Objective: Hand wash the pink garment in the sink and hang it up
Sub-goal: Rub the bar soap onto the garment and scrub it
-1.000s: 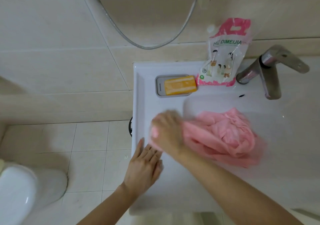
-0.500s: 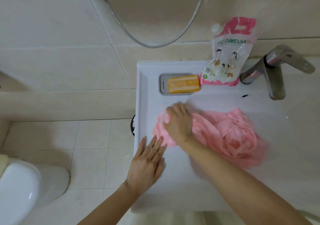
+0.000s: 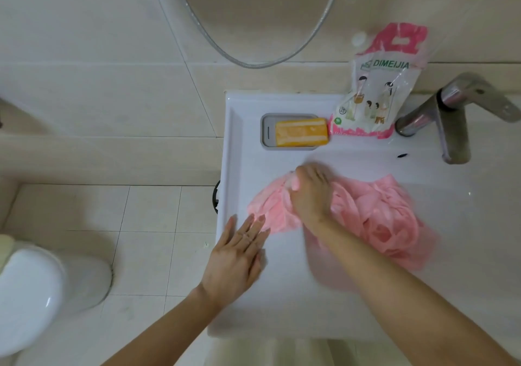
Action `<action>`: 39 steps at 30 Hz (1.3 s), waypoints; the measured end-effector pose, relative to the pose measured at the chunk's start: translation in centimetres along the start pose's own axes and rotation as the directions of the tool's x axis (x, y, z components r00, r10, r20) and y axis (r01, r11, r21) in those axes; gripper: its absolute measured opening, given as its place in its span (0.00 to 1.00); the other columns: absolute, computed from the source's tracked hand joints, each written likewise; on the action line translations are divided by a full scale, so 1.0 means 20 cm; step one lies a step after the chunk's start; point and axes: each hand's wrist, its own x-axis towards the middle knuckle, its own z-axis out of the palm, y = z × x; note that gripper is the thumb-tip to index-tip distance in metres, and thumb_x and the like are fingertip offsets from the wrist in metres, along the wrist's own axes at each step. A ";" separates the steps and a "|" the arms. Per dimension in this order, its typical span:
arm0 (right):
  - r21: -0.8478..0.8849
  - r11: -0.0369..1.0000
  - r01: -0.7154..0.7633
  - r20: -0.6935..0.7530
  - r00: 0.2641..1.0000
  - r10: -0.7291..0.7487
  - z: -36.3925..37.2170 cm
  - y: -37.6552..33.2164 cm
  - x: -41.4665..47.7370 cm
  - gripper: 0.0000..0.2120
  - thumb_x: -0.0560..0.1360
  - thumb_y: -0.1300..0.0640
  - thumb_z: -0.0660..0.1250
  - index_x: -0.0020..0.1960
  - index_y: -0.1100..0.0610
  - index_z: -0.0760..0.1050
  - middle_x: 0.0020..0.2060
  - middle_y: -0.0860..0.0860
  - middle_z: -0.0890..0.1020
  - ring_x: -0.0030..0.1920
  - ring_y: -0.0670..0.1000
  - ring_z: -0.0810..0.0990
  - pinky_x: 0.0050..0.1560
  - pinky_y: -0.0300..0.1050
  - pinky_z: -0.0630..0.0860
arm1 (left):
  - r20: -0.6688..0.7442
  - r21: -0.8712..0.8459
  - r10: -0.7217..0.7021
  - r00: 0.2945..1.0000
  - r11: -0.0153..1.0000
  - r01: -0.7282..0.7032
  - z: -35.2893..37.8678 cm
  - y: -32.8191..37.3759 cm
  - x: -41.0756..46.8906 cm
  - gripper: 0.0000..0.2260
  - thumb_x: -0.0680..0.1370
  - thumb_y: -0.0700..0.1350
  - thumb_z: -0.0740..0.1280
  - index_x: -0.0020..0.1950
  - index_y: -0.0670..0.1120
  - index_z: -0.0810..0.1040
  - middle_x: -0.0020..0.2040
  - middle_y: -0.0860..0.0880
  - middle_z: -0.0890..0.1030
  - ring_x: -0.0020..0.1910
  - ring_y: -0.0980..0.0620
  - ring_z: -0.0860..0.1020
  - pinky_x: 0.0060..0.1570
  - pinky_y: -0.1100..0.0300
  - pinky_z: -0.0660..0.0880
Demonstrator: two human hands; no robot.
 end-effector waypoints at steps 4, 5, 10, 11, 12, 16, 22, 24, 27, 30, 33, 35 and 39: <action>0.059 0.899 0.435 0.133 0.889 -0.439 0.01 -0.05 -0.29 0.12 0.61 0.59 0.63 0.43 0.56 0.78 0.42 0.53 0.80 0.45 0.56 0.79 0.44 0.46 0.73 | 0.007 0.001 0.007 1.000 1.000 -0.007 0.00 -0.01 0.00 0.18 0.78 0.47 0.60 0.64 0.42 0.78 0.67 0.46 0.75 0.70 0.48 0.69 0.69 0.42 0.63; 0.112 0.901 0.418 0.148 0.890 -0.431 -0.01 0.00 -0.25 0.12 0.61 0.61 0.62 0.43 0.57 0.78 0.43 0.54 0.81 0.46 0.57 0.79 0.45 0.46 0.75 | 0.011 0.022 0.012 1.000 1.000 -0.012 0.00 -0.01 0.00 0.18 0.78 0.47 0.60 0.64 0.43 0.78 0.68 0.46 0.74 0.70 0.47 0.69 0.69 0.42 0.64; 0.313 0.852 -0.420 0.347 0.885 0.310 -0.04 0.16 0.06 0.04 0.72 0.60 0.68 0.46 0.57 0.74 0.43 0.50 0.79 0.43 0.53 0.77 0.38 0.46 0.71 | 0.011 0.068 0.012 1.000 0.998 -0.012 -0.02 0.01 0.01 0.18 0.77 0.47 0.60 0.63 0.44 0.79 0.68 0.46 0.74 0.69 0.45 0.70 0.67 0.40 0.65; 0.439 0.741 -0.508 0.431 0.843 0.322 -0.08 0.16 0.04 0.10 0.72 0.59 0.69 0.52 0.55 0.73 0.47 0.48 0.79 0.43 0.49 0.77 0.39 0.43 0.73 | 0.019 0.092 -0.007 1.000 0.996 0.005 -0.03 0.01 0.02 0.18 0.77 0.47 0.59 0.63 0.44 0.79 0.67 0.46 0.75 0.69 0.44 0.71 0.66 0.39 0.64; 0.504 0.658 -0.560 0.526 0.803 0.281 -0.14 0.18 0.01 0.17 0.72 0.60 0.70 0.59 0.52 0.71 0.51 0.46 0.77 0.46 0.46 0.77 0.41 0.38 0.75 | 0.023 0.128 -0.046 0.999 0.991 0.043 -0.03 0.00 0.03 0.19 0.76 0.47 0.57 0.62 0.44 0.80 0.67 0.47 0.75 0.67 0.42 0.72 0.65 0.38 0.63; 0.170 0.855 -0.490 0.782 0.595 0.186 -0.28 0.25 -0.16 0.27 0.73 0.61 0.70 0.69 0.55 0.66 0.59 0.53 0.77 0.55 0.52 0.77 0.51 0.37 0.71 | 0.022 0.177 -0.268 0.963 0.949 0.260 -0.10 0.00 0.19 0.20 0.70 0.47 0.61 0.58 0.43 0.82 0.63 0.43 0.78 0.62 0.37 0.76 0.62 0.35 0.68; 0.279 0.845 -0.456 0.117 0.889 0.442 -0.34 -0.09 -0.32 0.20 0.73 0.55 0.65 0.62 0.59 0.70 0.49 0.58 0.81 0.50 0.60 0.79 0.45 0.48 0.72 | 0.456 -0.663 -0.619 0.639 0.243 0.708 -0.36 0.33 0.29 0.27 0.73 0.66 0.52 0.49 0.46 0.77 0.45 0.50 0.82 0.46 0.50 0.80 0.46 0.57 0.74; 0.235 0.960 -0.151 0.192 0.976 0.106 -0.35 -0.22 -0.47 0.21 0.74 0.49 0.57 0.63 0.58 0.69 0.51 0.54 0.78 0.53 0.56 0.77 0.56 0.52 0.72 | 0.674 -0.711 -0.452 0.584 -0.181 0.680 -0.36 0.39 0.30 0.25 0.75 0.67 0.58 0.56 0.47 0.78 0.48 0.49 0.84 0.49 0.53 0.82 0.46 0.60 0.76; 0.444 0.896 -0.022 0.545 0.800 -0.251 -0.42 -0.17 -0.56 0.15 0.71 0.51 0.61 0.56 0.46 0.76 0.49 0.46 0.79 0.53 0.44 0.76 0.57 0.40 0.70 | 0.629 -0.725 -0.580 0.518 -0.197 0.660 -0.30 0.33 0.22 0.14 0.75 0.52 0.67 0.56 0.46 0.79 0.46 0.49 0.85 0.45 0.56 0.83 0.43 0.64 0.76; 0.615 0.736 -0.283 0.461 0.887 -0.044 -0.46 -0.02 -0.37 0.12 0.69 0.56 0.65 0.46 0.42 0.80 0.41 0.43 0.83 0.43 0.43 0.80 0.48 0.44 0.75 | 0.645 -0.674 -0.590 0.486 -0.139 0.726 -0.23 0.29 0.14 0.17 0.75 0.48 0.64 0.63 0.45 0.76 0.54 0.48 0.83 0.50 0.54 0.82 0.52 0.61 0.76; 0.492 0.869 -0.059 0.429 0.885 -0.182 -0.35 0.03 -0.11 0.29 0.69 0.51 0.70 0.68 0.38 0.68 0.71 0.48 0.67 0.71 0.46 0.62 0.71 0.47 0.59 | 0.734 -0.577 -0.503 0.456 -0.108 0.810 -0.23 0.28 0.16 0.09 0.81 0.38 0.59 0.54 0.42 0.78 0.46 0.49 0.82 0.43 0.55 0.81 0.44 0.67 0.76; 0.358 0.927 0.112 0.618 0.716 -0.325 -0.22 0.02 -0.04 0.31 0.69 0.41 0.68 0.71 0.36 0.63 0.76 0.46 0.56 0.75 0.46 0.48 0.73 0.46 0.48 | 0.815 -0.506 -0.384 0.434 -0.106 0.856 -0.26 0.25 0.17 0.07 0.79 0.39 0.61 0.50 0.42 0.78 0.42 0.49 0.81 0.39 0.54 0.80 0.38 0.66 0.75; 0.219 0.899 0.379 0.389 0.811 -0.437 -0.04 0.08 -0.10 0.12 0.66 0.48 0.67 0.47 0.52 0.79 0.48 0.52 0.76 0.52 0.56 0.72 0.51 0.56 0.75 | 0.702 -0.367 -0.559 0.441 0.247 0.897 -0.28 0.21 0.13 0.13 0.65 0.46 0.65 0.48 0.44 0.71 0.43 0.46 0.78 0.40 0.47 0.78 0.40 0.56 0.74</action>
